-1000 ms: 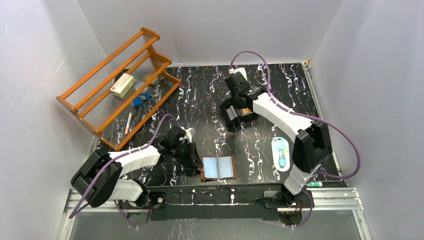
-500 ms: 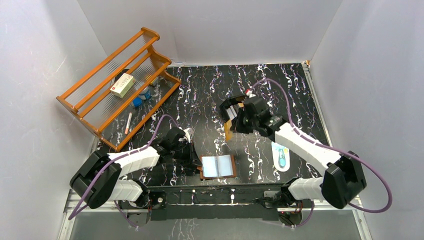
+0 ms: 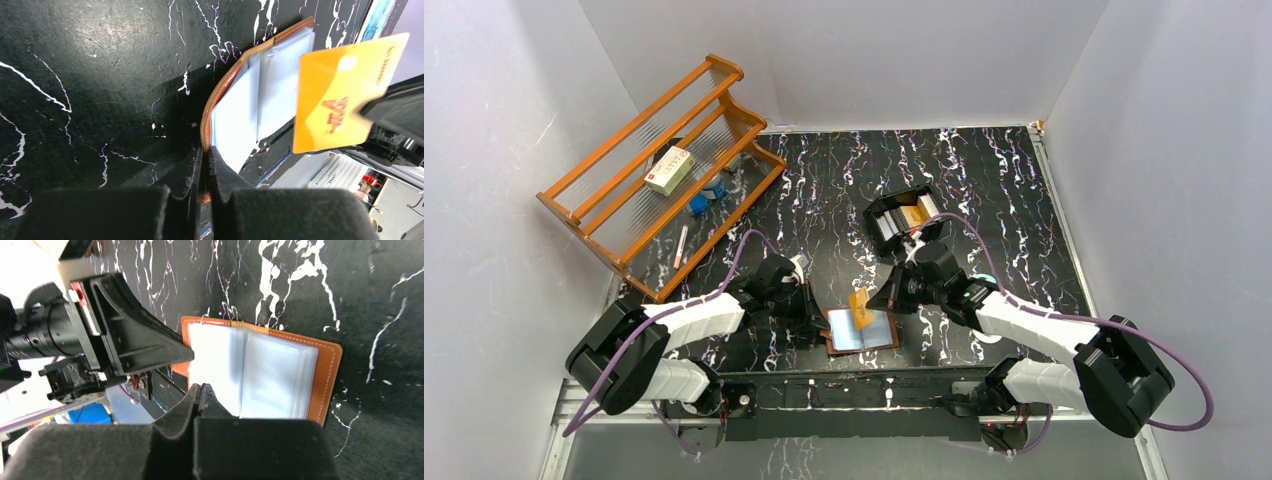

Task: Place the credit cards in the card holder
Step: Insert the credit card into the card holder.

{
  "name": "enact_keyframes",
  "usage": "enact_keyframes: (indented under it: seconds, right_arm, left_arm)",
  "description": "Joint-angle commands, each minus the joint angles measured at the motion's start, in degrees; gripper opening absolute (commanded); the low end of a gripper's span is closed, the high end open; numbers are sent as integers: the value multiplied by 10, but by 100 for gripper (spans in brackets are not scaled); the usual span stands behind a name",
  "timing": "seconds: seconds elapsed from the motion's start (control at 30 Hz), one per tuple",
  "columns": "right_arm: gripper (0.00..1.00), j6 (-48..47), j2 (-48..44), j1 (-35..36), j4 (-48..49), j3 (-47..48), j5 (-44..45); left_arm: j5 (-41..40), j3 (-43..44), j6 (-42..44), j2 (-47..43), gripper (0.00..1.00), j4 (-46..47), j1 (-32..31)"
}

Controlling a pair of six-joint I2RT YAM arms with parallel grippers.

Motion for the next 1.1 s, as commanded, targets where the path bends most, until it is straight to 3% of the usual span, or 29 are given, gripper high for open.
enact_keyframes:
  seconds: [0.0, 1.07]
  right_arm:
    - [0, -1, -5, 19, 89, -29, -13]
    - [0, 10, 40, 21, 211, -149, -5]
  left_arm:
    - [-13, -6, 4, -1, 0, -6, 2]
    - [-17, -20, 26, 12, 0, -3, 2]
